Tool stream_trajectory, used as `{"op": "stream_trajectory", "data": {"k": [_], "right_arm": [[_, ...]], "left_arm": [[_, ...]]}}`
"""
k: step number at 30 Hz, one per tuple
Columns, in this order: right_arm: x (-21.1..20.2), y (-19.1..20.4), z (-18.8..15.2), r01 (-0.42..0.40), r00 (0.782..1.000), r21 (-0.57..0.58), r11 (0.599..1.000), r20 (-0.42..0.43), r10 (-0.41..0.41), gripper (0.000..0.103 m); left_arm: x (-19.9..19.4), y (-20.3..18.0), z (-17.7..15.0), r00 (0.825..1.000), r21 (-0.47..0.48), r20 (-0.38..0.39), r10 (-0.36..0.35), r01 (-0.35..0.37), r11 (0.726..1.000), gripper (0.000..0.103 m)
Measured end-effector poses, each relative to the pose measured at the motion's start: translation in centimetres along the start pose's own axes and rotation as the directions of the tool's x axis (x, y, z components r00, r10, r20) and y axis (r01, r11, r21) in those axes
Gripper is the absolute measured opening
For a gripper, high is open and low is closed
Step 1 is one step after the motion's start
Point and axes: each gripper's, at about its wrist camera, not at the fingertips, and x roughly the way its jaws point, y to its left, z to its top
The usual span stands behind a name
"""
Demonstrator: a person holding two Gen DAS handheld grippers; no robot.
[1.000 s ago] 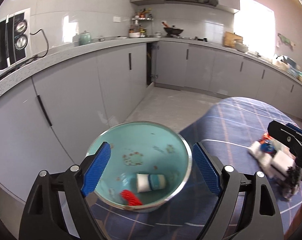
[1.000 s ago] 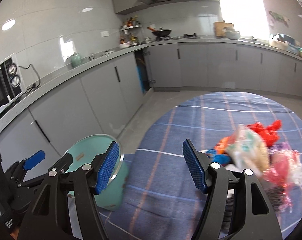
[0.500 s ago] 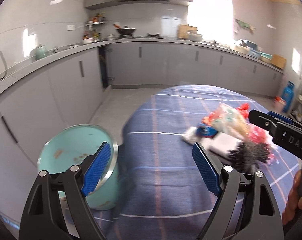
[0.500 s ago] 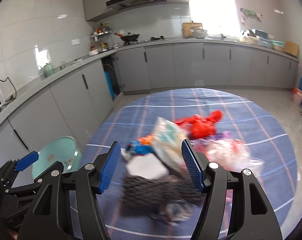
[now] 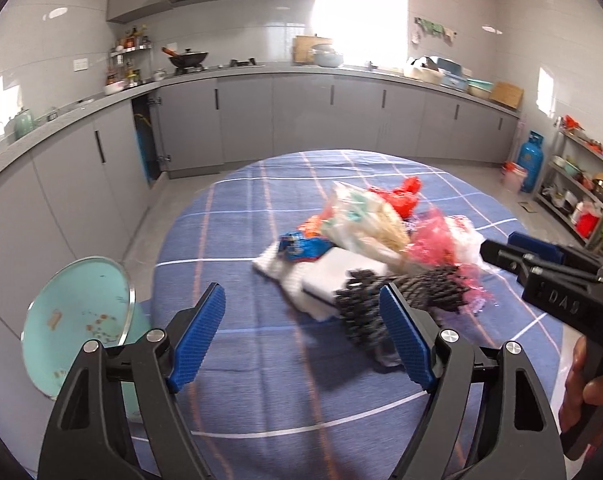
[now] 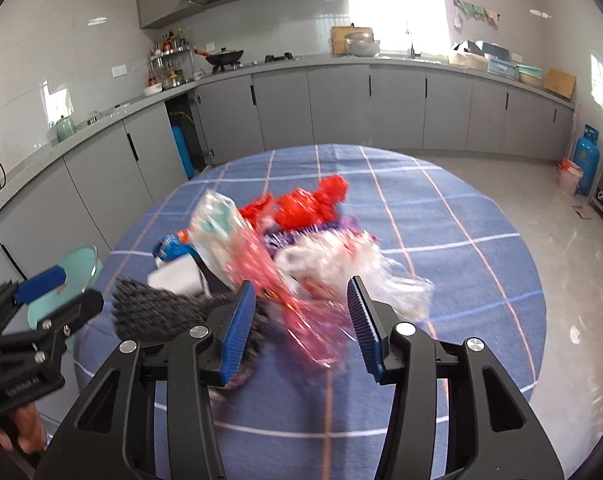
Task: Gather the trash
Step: 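Grasp the black mesh net with the left tool while the right tool grasps the pink bag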
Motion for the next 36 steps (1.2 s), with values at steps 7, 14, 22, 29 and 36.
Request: {"op": "stream_trajectory", "data": {"k": [7, 14, 22, 29, 36], "right_arm": [[1.1, -1.6, -0.2, -0.019, 0.999, 0.028, 0.999, -0.039, 0.02, 0.04], [2.1, -2.2, -0.8, -0.054, 0.996, 0.036, 0.998, -0.074, 0.057, 0.04], [3.3, -1.7, -1.3, -0.071, 0.991, 0.006, 0.997, -0.111, 0.071, 0.045], [4.5, -1.6, -2.1, -0.049, 0.986, 0.002, 0.999, -0.159, 0.048, 0.036], [2.5, -1.9, -1.5, -0.053, 0.994, 0.024, 0.998, -0.097, 0.055, 0.021]], "left_arm": [[2.0, -2.8, 0.2, 0.998, 0.019, -0.038, -0.055, 0.056, 0.998, 0.071], [4.1, -3.7, -0.1, 0.992, 0.006, -0.094, -0.086, 0.087, 0.996, 0.058], [5.0, -3.8, -0.4, 0.988, -0.013, -0.112, -0.103, 0.103, 0.995, 0.04], [4.3, -4.1, -0.6, 0.984, -0.004, -0.101, -0.145, 0.146, 0.989, 0.018], [1.8, -4.3, -0.4, 0.981, 0.019, -0.03, -0.19, 0.191, 0.981, 0.015]]}}
